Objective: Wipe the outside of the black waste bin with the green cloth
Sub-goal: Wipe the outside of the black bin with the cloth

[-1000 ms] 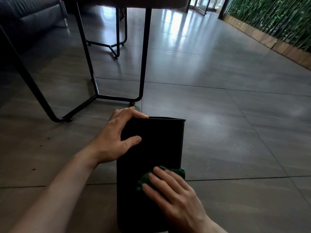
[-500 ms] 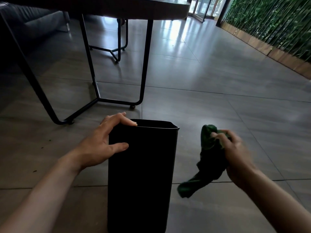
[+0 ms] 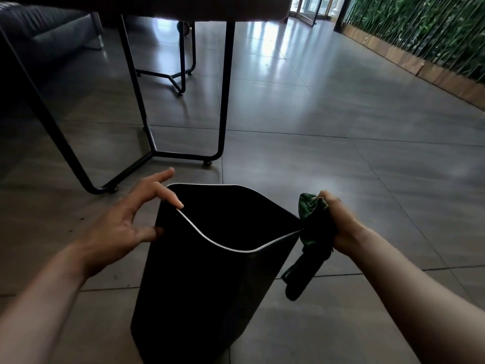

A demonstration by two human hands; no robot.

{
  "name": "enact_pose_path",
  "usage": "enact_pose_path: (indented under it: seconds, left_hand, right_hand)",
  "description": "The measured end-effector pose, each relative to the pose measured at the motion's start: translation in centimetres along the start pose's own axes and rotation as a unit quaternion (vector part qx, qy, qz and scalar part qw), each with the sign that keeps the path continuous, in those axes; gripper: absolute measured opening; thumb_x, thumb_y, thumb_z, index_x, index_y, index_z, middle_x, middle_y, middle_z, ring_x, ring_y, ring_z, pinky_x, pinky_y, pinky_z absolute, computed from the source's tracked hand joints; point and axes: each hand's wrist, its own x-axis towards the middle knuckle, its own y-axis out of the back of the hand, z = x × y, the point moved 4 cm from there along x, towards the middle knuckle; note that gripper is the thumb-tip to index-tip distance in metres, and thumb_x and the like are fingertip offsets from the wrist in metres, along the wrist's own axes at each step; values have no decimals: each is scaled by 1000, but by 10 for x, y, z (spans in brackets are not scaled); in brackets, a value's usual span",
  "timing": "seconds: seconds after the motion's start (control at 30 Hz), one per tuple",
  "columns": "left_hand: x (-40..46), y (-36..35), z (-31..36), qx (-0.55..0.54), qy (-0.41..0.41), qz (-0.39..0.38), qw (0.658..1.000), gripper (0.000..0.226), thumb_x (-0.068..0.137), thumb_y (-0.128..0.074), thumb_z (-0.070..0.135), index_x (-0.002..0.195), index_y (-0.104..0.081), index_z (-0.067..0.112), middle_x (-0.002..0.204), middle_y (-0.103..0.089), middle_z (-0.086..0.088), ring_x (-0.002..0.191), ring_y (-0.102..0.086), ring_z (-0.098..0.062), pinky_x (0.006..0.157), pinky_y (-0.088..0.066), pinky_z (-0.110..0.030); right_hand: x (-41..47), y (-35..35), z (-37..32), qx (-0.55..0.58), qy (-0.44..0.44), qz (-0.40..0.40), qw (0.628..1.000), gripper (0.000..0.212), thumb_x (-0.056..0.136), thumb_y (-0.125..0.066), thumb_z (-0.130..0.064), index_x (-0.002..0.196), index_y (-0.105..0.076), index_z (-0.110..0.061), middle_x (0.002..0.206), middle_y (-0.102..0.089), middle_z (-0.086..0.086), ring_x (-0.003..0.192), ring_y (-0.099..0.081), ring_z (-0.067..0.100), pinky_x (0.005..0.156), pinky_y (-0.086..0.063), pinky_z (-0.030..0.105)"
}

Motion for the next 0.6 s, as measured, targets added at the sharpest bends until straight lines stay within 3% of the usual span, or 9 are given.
enact_pose_path:
  seconds: [0.13,0.23,0.3,0.4,0.5,0.6]
  left_hand:
    - [1,2,-7,-7,31,62,998,57,82,-60,-14,112,-63,34,149,-35,32,140,-30,9,117,-28,-43]
    - [3,0,-9,-16,63,102,993,61,92,-43,-10,118,-59,43,133,-49,34,128,-46,8,106,-41,-34]
    - [4,-1,-10,-40,88,128,987,51,102,-40,11,126,-51,55,123,-55,37,121,-52,5,98,-43,-28]
    - [3,-2,-20,-53,158,170,971,40,104,-34,46,142,-32,57,146,-47,18,135,-44,-9,112,-35,-40]
    - [3,-8,-21,-109,193,191,956,53,96,-30,66,141,-47,42,140,-56,13,131,-49,-8,116,-34,-43]
    - [6,-19,-14,-190,204,164,946,66,87,-32,79,133,-57,40,125,-67,17,112,-63,-2,101,-45,-32]
  right_hand:
    - [-10,-6,9,13,-33,-127,991,22,85,-57,-36,79,-50,-17,75,-50,7,59,-54,20,56,-47,31]
    - [-17,-14,11,35,-45,-181,982,41,92,-64,-50,77,-68,-12,75,-65,8,62,-66,21,57,-55,33]
    - [-20,-19,9,39,-39,-200,978,51,94,-65,-59,74,-70,-12,73,-66,8,62,-68,21,59,-57,34]
    - [-25,-28,10,37,-35,-210,976,42,88,-71,-52,74,-73,-13,74,-67,7,61,-69,20,56,-57,30]
    - [-30,-34,10,25,-43,-209,977,36,82,-73,-47,82,-76,-10,79,-71,9,64,-70,20,56,-58,29]
    - [-36,-35,8,-12,-40,-189,981,44,74,-75,-46,95,-75,-8,85,-73,11,67,-71,23,60,-58,32]
